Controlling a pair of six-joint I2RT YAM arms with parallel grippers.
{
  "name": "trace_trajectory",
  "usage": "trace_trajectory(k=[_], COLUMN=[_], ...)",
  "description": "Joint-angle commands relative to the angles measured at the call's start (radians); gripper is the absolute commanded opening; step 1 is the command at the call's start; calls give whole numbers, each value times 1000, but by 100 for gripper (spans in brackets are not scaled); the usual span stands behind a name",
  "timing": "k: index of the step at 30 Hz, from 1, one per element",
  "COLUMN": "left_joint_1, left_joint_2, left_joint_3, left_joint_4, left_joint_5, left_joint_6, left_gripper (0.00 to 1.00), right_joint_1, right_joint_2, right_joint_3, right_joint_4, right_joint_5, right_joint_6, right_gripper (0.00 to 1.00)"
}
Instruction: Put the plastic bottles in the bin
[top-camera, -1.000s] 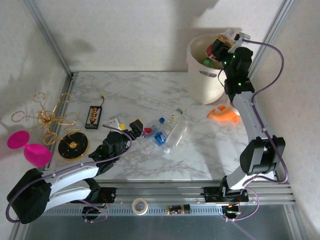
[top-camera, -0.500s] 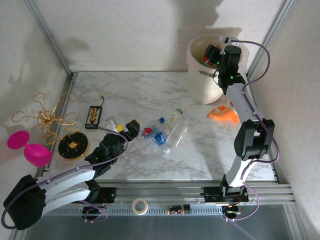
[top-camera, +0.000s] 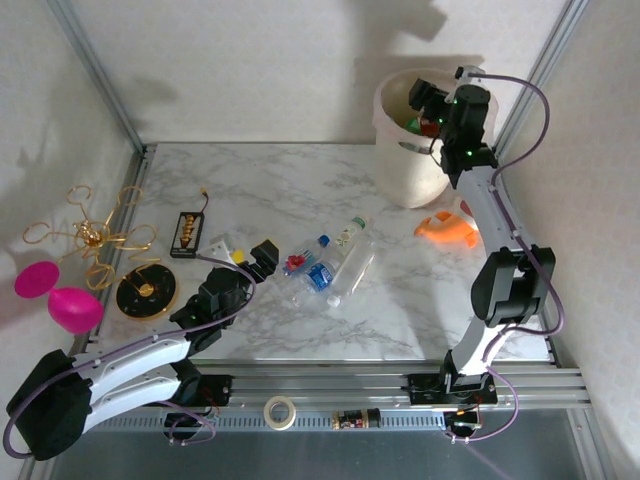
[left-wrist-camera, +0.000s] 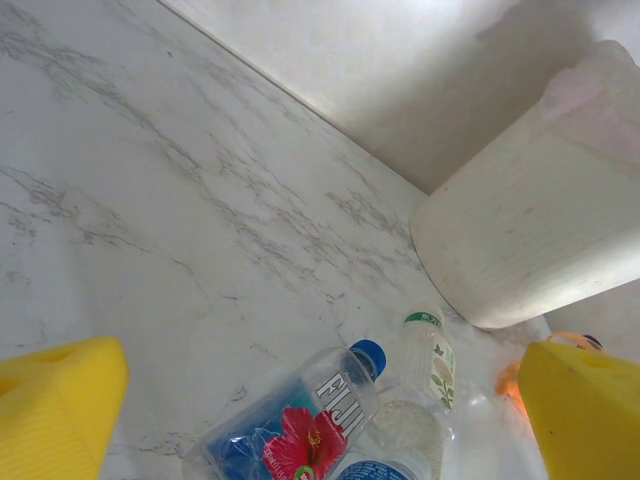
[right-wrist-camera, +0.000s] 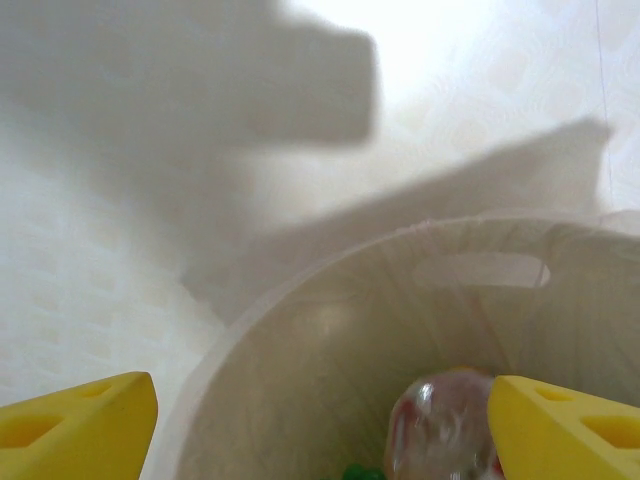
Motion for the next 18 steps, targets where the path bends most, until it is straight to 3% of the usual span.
trace_trajectory(k=[1, 9, 18], left_joint_1=[15, 65, 105], left_joint_2=[-13, -15, 5], left_joint_3=[-11, -8, -6], left_joint_4=[-14, -23, 8], left_joint_5=[-33, -12, 24], left_joint_6=[8, 11, -2], left_gripper=[100, 100, 100], right_joint_1=[3, 98, 278], right_joint_2=[-119, -342, -569], right_joint_3=[-62, -361, -706], right_joint_4=[27, 54, 16], right_joint_5=[-31, -45, 51], right_joint_6=[19, 30, 102], right_gripper=[86, 86, 87])
